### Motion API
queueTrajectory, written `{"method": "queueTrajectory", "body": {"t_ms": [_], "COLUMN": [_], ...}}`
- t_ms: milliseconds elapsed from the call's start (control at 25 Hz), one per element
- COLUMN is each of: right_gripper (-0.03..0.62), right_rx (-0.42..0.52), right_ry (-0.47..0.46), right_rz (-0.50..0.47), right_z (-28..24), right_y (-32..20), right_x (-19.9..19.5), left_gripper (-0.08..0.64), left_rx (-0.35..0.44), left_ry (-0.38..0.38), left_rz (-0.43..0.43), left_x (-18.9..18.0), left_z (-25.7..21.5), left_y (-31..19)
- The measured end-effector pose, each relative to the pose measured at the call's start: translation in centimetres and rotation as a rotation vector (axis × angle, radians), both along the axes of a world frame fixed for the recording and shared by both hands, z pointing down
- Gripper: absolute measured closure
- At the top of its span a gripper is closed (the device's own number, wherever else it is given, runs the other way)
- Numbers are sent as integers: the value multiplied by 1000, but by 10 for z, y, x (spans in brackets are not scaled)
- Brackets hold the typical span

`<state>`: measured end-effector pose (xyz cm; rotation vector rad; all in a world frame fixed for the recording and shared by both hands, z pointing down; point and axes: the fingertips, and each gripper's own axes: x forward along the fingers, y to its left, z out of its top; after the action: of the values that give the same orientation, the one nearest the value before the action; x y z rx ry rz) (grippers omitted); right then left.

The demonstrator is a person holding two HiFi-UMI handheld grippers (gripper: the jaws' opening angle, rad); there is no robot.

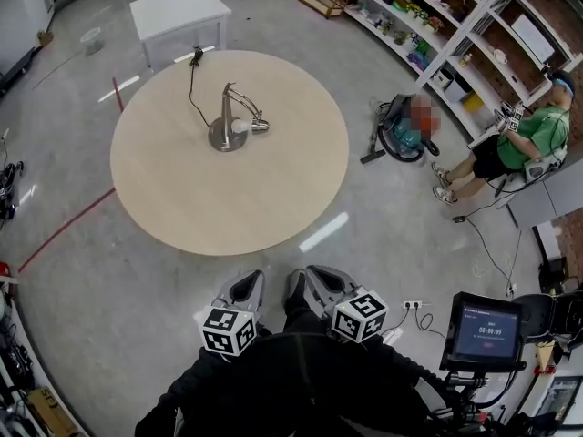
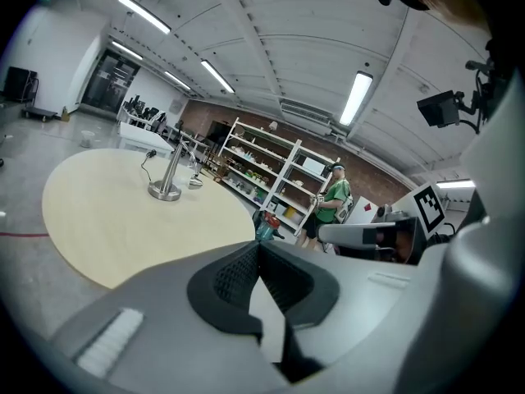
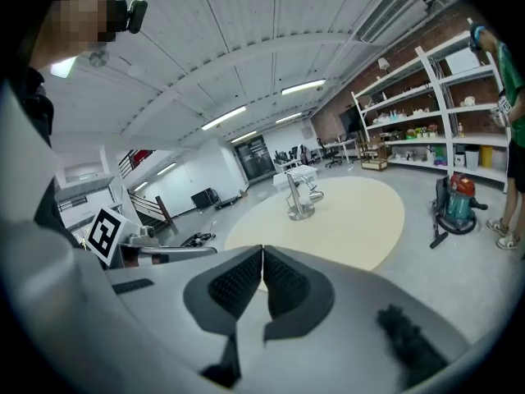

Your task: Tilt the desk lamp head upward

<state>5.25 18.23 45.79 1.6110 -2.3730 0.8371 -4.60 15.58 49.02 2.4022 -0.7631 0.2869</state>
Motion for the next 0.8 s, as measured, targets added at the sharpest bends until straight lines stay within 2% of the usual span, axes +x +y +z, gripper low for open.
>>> {"method": "queueTrajectory", "body": {"t_ms": [120,320,600,800], "right_gripper": [588,588,588,588], "right_rx": [11,43,86,95], "right_ry": [-32,-67,-106,-124], "right_rz": [-23,-86,-122,-151], "right_z": [9,4,-3,-4], "right_y": [-30,-54,-124,-134], "right_x": [13,9,78,90], "left_gripper": [554,554,554,554], "left_rx": [11,45,94,101], "left_ry": [-28,-63,-117,-141], "left_rz": [-29,-93,-121,-157], "left_x": [10,3,70,80], "left_z": [7,-2,-12,-15], "left_y": [-26,-45,-102,-109]}}
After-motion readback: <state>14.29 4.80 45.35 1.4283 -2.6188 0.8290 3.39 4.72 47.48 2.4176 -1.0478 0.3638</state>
